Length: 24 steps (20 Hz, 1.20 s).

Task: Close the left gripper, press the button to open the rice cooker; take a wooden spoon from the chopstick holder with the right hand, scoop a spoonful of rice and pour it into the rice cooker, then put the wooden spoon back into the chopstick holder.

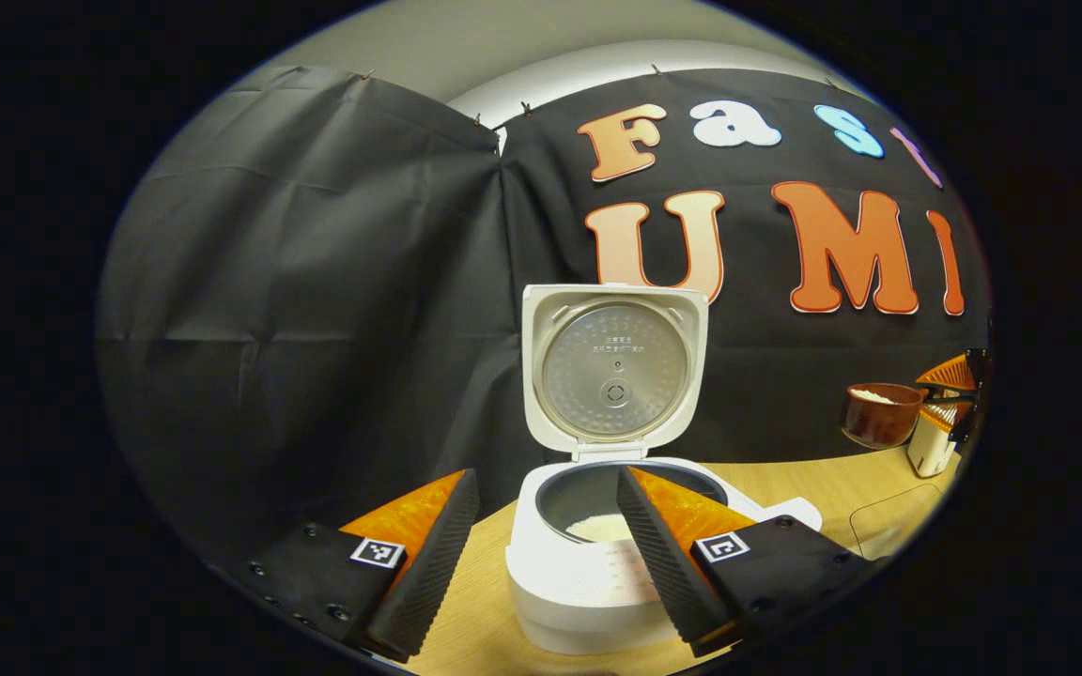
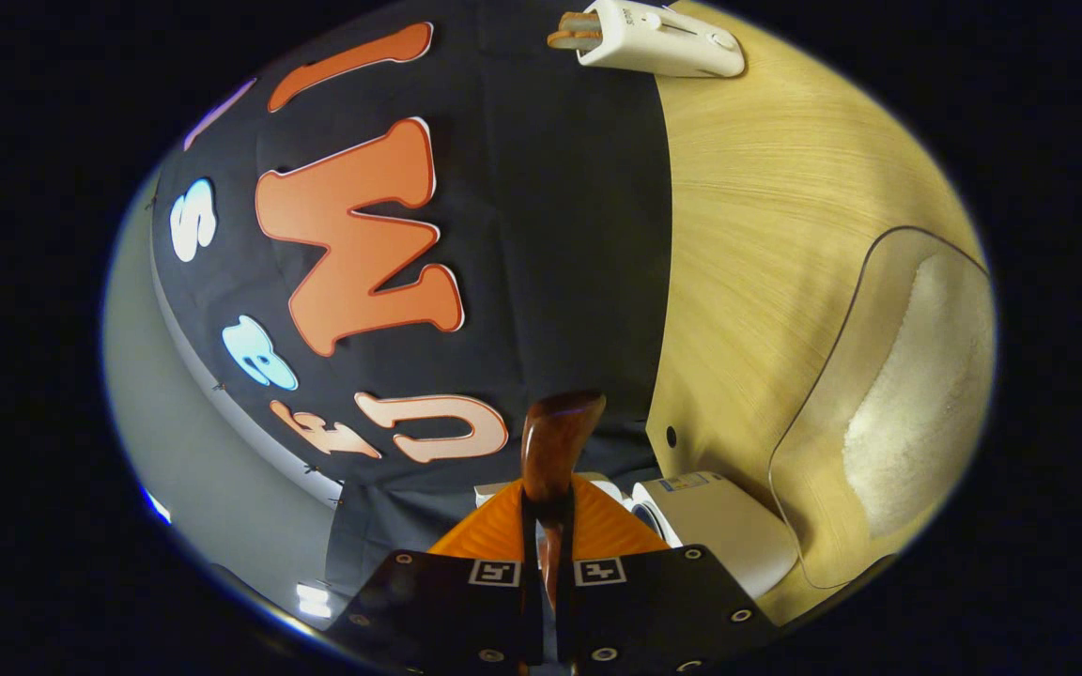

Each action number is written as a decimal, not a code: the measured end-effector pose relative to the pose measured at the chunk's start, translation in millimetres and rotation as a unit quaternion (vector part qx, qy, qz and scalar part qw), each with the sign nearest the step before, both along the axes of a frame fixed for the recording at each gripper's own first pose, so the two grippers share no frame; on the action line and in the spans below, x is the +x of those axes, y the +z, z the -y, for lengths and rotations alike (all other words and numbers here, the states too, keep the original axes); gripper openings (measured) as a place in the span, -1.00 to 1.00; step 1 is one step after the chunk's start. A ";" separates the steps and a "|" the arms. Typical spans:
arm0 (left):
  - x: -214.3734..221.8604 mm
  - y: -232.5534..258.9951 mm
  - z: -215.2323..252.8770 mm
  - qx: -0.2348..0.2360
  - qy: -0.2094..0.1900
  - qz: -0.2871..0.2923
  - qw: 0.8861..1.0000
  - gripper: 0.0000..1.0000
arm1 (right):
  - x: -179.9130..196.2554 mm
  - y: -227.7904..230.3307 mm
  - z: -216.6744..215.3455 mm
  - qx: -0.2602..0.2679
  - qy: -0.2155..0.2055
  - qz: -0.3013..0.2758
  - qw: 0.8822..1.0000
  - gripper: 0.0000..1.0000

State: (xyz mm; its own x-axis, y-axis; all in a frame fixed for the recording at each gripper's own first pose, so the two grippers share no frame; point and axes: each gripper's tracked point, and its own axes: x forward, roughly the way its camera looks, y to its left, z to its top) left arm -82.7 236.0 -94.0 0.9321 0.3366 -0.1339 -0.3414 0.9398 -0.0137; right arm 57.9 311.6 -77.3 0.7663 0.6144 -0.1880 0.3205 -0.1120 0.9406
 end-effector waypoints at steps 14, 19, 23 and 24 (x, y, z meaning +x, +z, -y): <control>1.5 0.1 -26.2 -0.005 0.012 0.010 1.000 0.92 | 58.2 22.7 -114.1 -0.091 0.038 0.084 0.992 -0.89; 5.1 -1.3 -30.8 -0.010 0.011 0.015 1.000 0.89 | 72.7 26.6 -157.6 -0.129 0.070 0.120 0.982 -0.88; 8.1 -6.4 -34.6 -0.011 0.013 0.010 1.000 0.89 | 80.1 29.5 -180.3 -0.204 0.079 0.170 0.961 -0.88; 8.7 -7.5 -35.3 -0.012 0.013 0.010 1.000 0.89 | 81.3 31.0 -183.9 -0.221 0.081 0.184 0.954 -0.89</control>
